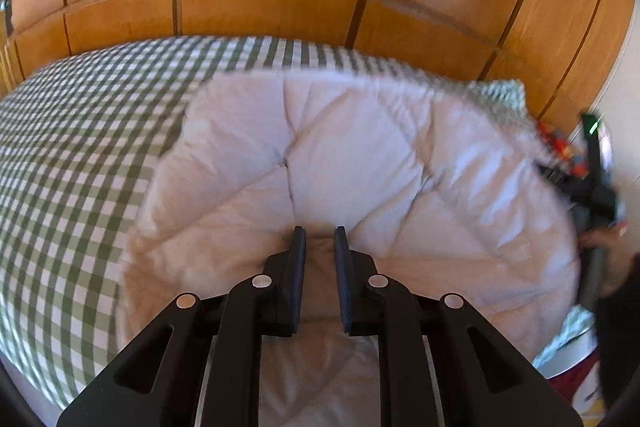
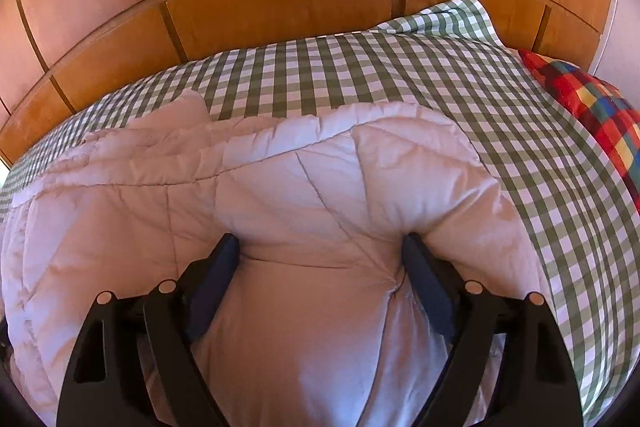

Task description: Fold small clothes

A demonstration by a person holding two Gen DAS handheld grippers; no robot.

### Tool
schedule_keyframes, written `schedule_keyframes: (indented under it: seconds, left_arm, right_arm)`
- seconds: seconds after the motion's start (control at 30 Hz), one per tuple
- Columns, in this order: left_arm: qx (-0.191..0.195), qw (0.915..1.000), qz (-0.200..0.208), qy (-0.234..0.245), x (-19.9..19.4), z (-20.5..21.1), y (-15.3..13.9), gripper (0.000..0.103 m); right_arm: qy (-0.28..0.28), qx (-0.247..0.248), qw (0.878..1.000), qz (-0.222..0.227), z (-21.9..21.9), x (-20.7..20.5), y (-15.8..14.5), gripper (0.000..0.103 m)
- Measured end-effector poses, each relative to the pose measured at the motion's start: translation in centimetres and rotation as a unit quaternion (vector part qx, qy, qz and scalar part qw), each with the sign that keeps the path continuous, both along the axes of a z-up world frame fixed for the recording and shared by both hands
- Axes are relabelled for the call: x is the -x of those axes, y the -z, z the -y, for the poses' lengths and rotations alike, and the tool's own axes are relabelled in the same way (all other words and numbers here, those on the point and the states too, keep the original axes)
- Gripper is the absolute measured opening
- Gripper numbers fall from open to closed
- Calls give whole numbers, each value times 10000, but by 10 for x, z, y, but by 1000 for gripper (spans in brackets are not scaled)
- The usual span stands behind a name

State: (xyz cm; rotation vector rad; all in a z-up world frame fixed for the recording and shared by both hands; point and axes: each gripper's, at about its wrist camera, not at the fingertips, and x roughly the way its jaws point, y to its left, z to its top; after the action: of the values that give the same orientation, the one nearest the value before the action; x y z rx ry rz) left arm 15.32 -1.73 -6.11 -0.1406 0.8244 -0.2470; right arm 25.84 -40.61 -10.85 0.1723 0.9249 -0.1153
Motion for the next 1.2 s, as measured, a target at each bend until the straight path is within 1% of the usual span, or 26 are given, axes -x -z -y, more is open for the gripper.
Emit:
schedule_keyframes:
  seconds: [0.03, 0.07, 0.1, 0.13, 0.2, 0.27, 0.3, 0.43, 0.47, 0.5, 0.53, 0.57, 0.63, 0.7, 0.77, 0.8, 0.87, 0.9, 0.93, 0.97, 1.0, 1.03, 1.07, 1.1, 1.13, 1.2]
  left_arm:
    - [33, 9999, 105, -84, 0, -9, -7, 28]
    - [74, 9997, 175, -147, -1, -15, -11, 36]
    - [152, 9991, 284, -273, -5, -28, -18, 48]
    - [169, 9988, 317, -338, -9, -35, -22, 53]
    - [155, 9992, 216, -283, -23, -45, -23, 55]
    - [287, 9993, 51, -248, -42, -55, -18, 57]
    - [425, 9989, -121, -128, -54, -58, -13, 60]
    - [874, 9946, -559, 27, -81, -68, 6, 61]
    - [940, 9934, -657, 6, -86, -71, 10, 61]
    - [1113, 9907, -780, 71, -91, -72, 15, 53]
    - [1242, 9885, -851, 147, -92, -72, 16, 37]
    - [1251, 9885, -837, 177, -92, -70, 17, 34]
    - [1156, 9902, -756, 193, -88, -65, 14, 14]
    - [1027, 9929, -598, 77, -82, -64, 4, 8]
    - [868, 9957, -332, -47, -74, -56, -7, 7]
    - [688, 9976, -68, -78, -65, -52, -18, 7]
    - [349, 9991, 177, -173, -59, -44, -26, 7]
    - [184, 9994, 207, -200, -60, -40, -25, 7]
    - [-130, 9995, 142, -264, -66, -32, -18, 7]
    - [-355, 9989, 16, -306, -75, -28, -9, 7]
    - [-535, 9978, -224, -324, -82, -23, 6, 8]
    - [-557, 9968, -454, -350, -88, -20, 23, 11]
    - [-655, 9957, -526, -390, -90, -18, 33, 13]
    - [-789, 9947, -516, -406, -90, -14, 37, 13]
    - [-884, 9940, -472, -438, -88, -11, 35, 13]
    - [-930, 9937, -350, -519, -81, -10, 23, 13]
  right_arm:
    - [-12, -45, 10000, 52, 1, 3, -2, 84]
    - [-32, -72, 9999, 100, 2, 4, -4, 84]
    - [-68, -119, 9998, 170, 3, 6, -7, 85]
    - [-83, -169, 9996, 218, 3, 7, -9, 86]
    - [-92, -321, 9990, 306, 5, 12, -15, 87]
    - [-134, -468, 9978, 438, 7, 20, -24, 89]
    - [-147, -473, 9976, 476, 7, 23, -28, 89]
    - [-290, -654, 9948, 729, 7, 43, -48, 90]
    - [-338, -680, 9942, 765, 5, 48, -51, 90]
    - [-400, -712, 9936, 784, 3, 52, -54, 90]
    - [-443, -727, 9933, 781, 2, 55, -54, 90]
    - [-523, -722, 9930, 768, -2, 59, -55, 90]
    - [-638, -606, 9935, 723, -12, 63, -53, 90]
    - [-676, -486, 9946, 612, -22, 64, -49, 90]
    - [-741, -420, 9946, 594, -30, 65, -45, 90]
    - [-759, -348, 9947, 595, -34, 66, -43, 90]
    - [-732, 54, 9961, 484, -43, 62, -34, 90]
    - [-688, 228, 9963, 456, -45, 59, -28, 90]
    - [-687, 294, 9962, 448, -46, 57, -23, 90]
    - [-704, 388, 9959, 414, -47, 54, -16, 92]
    - [-699, 406, 9959, 395, -46, 53, -12, 92]
    - [-669, 332, 9965, 367, -44, 51, -5, 92]
    - [-652, 281, 9969, 339, -44, 50, -1, 93]
    - [-643, 315, 9969, 324, -45, 49, 1, 93]
    - [-635, 379, 9968, 302, -47, 48, 3, 93]
    - [-616, 383, 9970, 255, -47, 47, 7, 93]
